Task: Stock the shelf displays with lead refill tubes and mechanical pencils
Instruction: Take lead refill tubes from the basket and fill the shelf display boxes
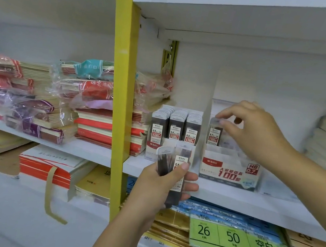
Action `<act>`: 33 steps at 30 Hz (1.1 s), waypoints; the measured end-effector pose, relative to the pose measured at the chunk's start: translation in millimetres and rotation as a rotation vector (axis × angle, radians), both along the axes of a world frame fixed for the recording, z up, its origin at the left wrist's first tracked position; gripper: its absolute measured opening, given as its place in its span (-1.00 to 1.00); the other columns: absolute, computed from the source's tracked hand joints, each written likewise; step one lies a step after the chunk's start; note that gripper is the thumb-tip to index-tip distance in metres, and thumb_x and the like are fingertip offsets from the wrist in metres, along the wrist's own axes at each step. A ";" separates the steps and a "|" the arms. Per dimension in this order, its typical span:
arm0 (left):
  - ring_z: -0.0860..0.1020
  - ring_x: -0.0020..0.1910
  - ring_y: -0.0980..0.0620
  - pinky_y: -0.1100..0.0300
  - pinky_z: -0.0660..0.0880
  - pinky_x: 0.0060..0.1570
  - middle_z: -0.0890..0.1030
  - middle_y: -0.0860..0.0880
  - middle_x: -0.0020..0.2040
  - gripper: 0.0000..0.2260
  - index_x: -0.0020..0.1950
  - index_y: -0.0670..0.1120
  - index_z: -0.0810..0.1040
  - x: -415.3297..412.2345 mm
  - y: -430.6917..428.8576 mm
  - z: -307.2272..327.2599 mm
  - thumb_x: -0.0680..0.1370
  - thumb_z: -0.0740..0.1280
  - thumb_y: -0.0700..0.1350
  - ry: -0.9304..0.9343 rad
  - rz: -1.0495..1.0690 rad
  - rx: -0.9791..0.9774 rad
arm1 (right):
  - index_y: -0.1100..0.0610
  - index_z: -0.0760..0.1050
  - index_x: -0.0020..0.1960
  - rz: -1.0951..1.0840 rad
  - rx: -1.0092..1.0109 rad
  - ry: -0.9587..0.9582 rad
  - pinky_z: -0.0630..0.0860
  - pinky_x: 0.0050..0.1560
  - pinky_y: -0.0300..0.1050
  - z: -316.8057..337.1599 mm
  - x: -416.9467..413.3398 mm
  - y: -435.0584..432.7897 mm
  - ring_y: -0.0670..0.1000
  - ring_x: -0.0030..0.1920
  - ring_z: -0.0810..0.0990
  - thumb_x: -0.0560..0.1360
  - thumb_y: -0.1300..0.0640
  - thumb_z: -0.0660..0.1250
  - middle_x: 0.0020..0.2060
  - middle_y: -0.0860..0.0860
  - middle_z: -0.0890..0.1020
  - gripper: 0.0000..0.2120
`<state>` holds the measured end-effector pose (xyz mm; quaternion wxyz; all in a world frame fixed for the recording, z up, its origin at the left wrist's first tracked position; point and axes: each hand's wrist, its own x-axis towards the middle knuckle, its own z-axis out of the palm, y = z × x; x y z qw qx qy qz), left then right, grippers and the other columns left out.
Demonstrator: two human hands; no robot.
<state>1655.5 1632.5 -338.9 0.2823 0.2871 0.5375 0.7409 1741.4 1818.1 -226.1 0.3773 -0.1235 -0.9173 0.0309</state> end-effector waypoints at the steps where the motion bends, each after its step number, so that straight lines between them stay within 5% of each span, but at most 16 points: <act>1: 0.73 -0.06 -0.02 0.20 0.64 -0.20 0.75 -0.04 -0.04 -0.81 0.03 0.07 0.68 2.2 -0.4 0.8 0.49 0.44 0.12 0.000 -0.016 0.003 | -0.20 0.57 0.02 0.092 -0.117 -0.030 0.35 -0.11 -0.37 -2.3 6.9 -11.6 -0.22 -0.08 0.51 0.52 -0.05 0.28 -0.07 -0.25 0.62 -0.87; 5: 0.73 -0.04 -0.04 0.23 0.62 -0.21 0.74 -0.08 -0.01 -0.86 -0.04 0.13 0.70 11.3 -0.3 3.6 0.44 0.46 0.10 0.006 -0.109 0.023 | -0.21 0.58 0.08 0.354 -0.517 -0.197 0.39 -0.16 -0.56 -24.0 19.7 -45.6 -0.35 -0.10 0.56 0.50 -0.03 0.36 -0.12 -0.30 0.64 -0.83; 11: 0.71 0.01 -0.06 0.21 0.63 -0.15 0.72 -0.13 0.06 -0.73 0.19 0.00 0.61 11.4 -3.8 -0.3 0.49 0.43 -0.01 0.021 -0.219 0.050 | -0.06 0.63 -0.04 0.363 -0.768 -0.002 0.48 -0.33 -0.42 -27.0 25.5 -44.6 -0.18 -0.29 0.66 0.50 0.11 0.40 -0.23 -0.09 0.72 -0.91; 14: 0.72 -0.04 -0.03 0.22 0.62 -0.17 0.72 -0.12 0.07 -0.70 0.23 0.04 0.57 10.5 -5.9 -0.6 0.52 0.40 0.04 0.057 -0.234 0.055 | -0.05 0.62 -0.02 0.368 -0.797 -0.047 0.56 -0.23 -0.25 -28.4 26.8 -41.3 -0.08 -0.25 0.67 0.50 0.09 0.39 -0.22 -0.06 0.73 -0.92; 20: 0.64 -0.29 0.01 0.19 0.49 -0.38 0.74 -0.11 -0.01 -0.71 0.24 0.00 0.41 -2.5 -16.8 -2.2 0.64 0.20 0.16 0.004 -0.092 -0.025 | 0.00 0.54 0.06 0.408 -0.662 0.234 0.58 -0.24 -0.18 -9.6 13.1 -40.3 -0.01 -0.23 0.69 0.53 0.16 0.37 -0.21 -0.03 0.71 -0.87; 33: 0.65 -0.34 0.05 0.29 0.56 -0.33 0.71 -0.04 -0.23 -0.81 0.04 -0.03 0.59 -48.1 -52.6 -11.6 0.62 0.28 0.06 0.090 0.224 0.018 | -0.08 0.48 0.05 0.390 -0.168 0.250 0.53 -0.15 -0.39 10.5 -53.1 -81.8 -0.25 -0.13 0.58 0.55 0.13 0.34 -0.18 -0.20 0.61 -0.86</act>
